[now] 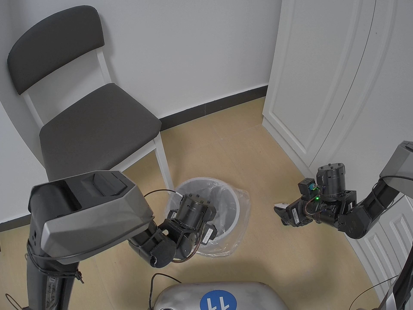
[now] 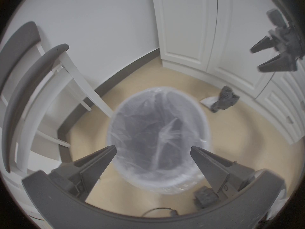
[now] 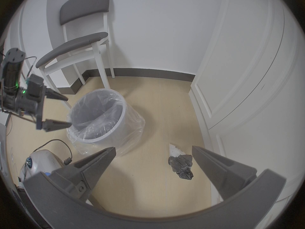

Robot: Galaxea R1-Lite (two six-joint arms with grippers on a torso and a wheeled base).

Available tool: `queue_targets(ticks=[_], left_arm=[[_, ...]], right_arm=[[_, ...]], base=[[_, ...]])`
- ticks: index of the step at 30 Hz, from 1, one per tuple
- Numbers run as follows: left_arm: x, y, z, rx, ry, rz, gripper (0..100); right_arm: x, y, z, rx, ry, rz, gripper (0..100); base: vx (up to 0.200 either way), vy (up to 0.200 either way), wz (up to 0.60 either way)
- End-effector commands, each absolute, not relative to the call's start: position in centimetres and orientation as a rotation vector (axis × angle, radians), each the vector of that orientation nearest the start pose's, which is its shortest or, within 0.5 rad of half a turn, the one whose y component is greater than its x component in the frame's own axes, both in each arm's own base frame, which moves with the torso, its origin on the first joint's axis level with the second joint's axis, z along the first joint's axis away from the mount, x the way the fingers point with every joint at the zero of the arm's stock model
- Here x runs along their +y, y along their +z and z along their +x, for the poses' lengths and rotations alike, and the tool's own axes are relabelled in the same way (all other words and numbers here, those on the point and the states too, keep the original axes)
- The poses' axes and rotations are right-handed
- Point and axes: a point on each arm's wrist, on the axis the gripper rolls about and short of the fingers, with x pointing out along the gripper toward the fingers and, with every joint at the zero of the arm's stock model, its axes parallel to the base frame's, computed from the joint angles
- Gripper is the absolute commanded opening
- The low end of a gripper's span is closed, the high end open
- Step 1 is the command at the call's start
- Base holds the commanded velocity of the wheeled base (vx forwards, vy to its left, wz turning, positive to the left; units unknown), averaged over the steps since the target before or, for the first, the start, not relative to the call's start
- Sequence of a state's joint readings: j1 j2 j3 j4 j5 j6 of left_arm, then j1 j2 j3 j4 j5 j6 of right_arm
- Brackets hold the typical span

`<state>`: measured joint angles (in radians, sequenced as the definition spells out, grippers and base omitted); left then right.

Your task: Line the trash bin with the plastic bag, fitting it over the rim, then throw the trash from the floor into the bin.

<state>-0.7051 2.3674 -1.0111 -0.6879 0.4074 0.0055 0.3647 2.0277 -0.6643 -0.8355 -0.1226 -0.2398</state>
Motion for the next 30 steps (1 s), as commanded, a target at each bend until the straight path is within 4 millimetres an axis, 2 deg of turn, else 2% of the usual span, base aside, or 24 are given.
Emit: queue_targets(ticks=[1, 8, 15, 17, 21, 27, 29, 30], left_arm=[[-24.8, -3.8, 34.7, 0.569, -0.185, 0.494, 100], [-24.1, -5.7, 36.0, 0.575, -0.119, 0.585, 100], [-23.3, -6.7, 34.1, 0.603, -0.12, 0.569, 100], [-23.7, -6.8, 33.6, 0.589, -0.131, 0.565, 100], [-24.1, -6.2, 34.0, 0.547, -0.131, 0.55, 100], [-26.0, -4.4, 36.4, 0.451, -0.143, 0.563, 100], [-26.3, -4.4, 36.7, 0.445, -0.148, 0.575, 100], [-27.2, -4.8, 36.9, 0.441, -0.164, 0.597, 100]], right_arm=[[11.5, 6.2, 31.0, 0.484, 0.298, -0.362, 100], [11.3, 6.4, 31.0, 0.48, 0.292, -0.36, 100], [11.3, 6.4, 31.0, 0.479, 0.29, -0.359, 100], [11.3, 6.4, 31.0, 0.479, 0.29, -0.359, 100], [11.3, 6.4, 31.0, 0.479, 0.29, -0.359, 100], [11.3, 6.4, 31.0, 0.48, 0.29, -0.359, 100], [11.3, 6.4, 31.0, 0.48, 0.29, -0.359, 100], [11.3, 6.4, 31.0, 0.48, 0.29, -0.359, 100]], base=[[0.0, 0.0, 0.0], [0.0, 0.0, 0.0], [0.0, 0.0, 0.0], [0.0, 0.0, 0.0], [0.0, 0.0, 0.0], [0.0, 0.0, 0.0], [0.0, 0.0, 0.0], [0.0, 0.0, 0.0]])
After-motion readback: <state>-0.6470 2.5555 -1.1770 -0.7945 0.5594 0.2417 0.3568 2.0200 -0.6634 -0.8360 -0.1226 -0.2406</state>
